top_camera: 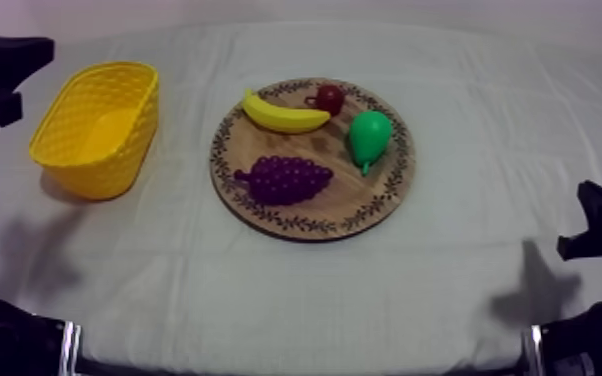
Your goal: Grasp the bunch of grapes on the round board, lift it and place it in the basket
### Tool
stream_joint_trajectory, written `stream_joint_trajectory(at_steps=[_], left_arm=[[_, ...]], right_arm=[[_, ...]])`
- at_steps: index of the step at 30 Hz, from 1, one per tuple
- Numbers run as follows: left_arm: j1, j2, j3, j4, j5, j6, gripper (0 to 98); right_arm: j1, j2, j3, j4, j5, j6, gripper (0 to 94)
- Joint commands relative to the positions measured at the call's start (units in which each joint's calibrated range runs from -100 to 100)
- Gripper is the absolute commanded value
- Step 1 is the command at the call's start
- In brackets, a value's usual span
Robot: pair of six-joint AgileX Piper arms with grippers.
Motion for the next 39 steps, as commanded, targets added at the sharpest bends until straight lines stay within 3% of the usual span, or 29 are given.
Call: stream_joint_trajectory(at_steps=[1,8,15,21,39], left_arm=[[2.4,3.3,-1.7,-0.1,0.0,-0.1,0.0],[6.6,8.8,-4.6,0.11,0.1,-0.8,0.0],[9.0,13.0,-6.3,2.41,0.1,-3.6,0.0],[10.6,17.7,-8.7,5.6,0.4,-7.2,0.0],[12.8,40.2,-19.5,9.99,-1.3,-13.9,0.0]], right_arm=[[0.0,0.0,0.0,0.0,0.0,0.0,0.3],[0.0,0.0,0.0,0.0,0.0,0.0,0.3],[0.0,0.0,0.0,0.0,0.0,0.0,0.3],[0.0,0.0,0.0,0.0,0.0,0.0,0.3],[0.0,0.0,0.0,0.0,0.0,0.0,0.3]])
